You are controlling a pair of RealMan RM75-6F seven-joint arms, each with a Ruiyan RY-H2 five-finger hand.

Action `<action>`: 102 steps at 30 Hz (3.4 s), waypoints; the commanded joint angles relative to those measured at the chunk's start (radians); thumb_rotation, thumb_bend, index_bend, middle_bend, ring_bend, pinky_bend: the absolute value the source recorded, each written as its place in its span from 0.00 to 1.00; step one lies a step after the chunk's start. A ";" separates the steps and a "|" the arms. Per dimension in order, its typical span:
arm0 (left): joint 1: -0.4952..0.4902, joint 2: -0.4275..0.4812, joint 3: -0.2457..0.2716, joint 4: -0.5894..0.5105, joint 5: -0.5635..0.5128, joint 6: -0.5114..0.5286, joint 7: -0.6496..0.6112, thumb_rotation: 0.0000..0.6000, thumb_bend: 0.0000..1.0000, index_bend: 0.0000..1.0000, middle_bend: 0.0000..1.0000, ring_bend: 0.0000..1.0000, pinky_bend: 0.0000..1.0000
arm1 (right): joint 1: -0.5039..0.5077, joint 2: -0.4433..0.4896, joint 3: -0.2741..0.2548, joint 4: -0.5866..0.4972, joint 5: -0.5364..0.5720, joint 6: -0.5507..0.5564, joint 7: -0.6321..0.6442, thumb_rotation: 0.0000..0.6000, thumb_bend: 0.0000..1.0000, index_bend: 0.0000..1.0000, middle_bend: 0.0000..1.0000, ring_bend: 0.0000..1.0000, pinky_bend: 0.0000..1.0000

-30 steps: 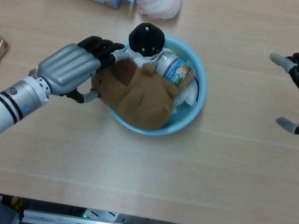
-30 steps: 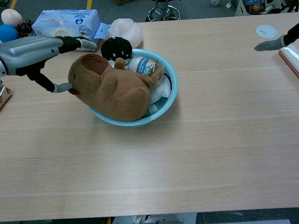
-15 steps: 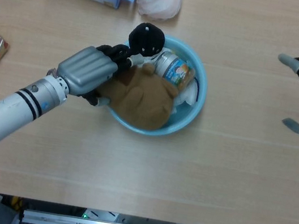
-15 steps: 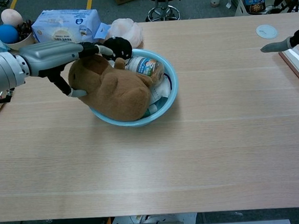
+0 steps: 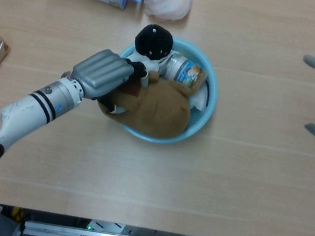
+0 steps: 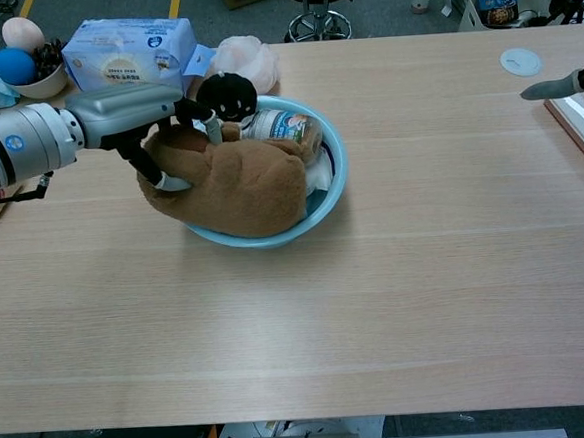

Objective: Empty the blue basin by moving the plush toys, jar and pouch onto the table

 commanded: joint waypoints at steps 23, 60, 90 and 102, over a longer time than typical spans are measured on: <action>0.194 0.280 0.019 -0.043 0.148 0.235 -0.433 1.00 0.33 0.61 0.48 0.58 0.89 | 0.001 -0.023 0.011 0.025 -0.004 -0.004 0.040 1.00 0.05 0.15 0.27 0.17 0.37; 0.275 0.180 0.083 0.121 -0.149 0.217 0.129 1.00 0.33 0.00 0.00 0.00 0.06 | 0.000 -0.040 -0.001 0.028 0.010 -0.033 0.023 1.00 0.05 0.15 0.28 0.17 0.37; 0.207 0.162 0.069 0.041 0.026 0.037 -0.254 0.68 0.33 0.23 0.20 0.20 0.29 | -0.012 -0.029 -0.008 0.018 0.004 -0.026 0.019 1.00 0.05 0.15 0.28 0.17 0.37; 0.147 0.064 0.054 0.087 -0.037 -0.026 -0.230 0.68 0.33 0.23 0.20 0.20 0.30 | -0.018 -0.022 -0.008 0.021 0.006 -0.022 0.028 1.00 0.05 0.15 0.28 0.17 0.37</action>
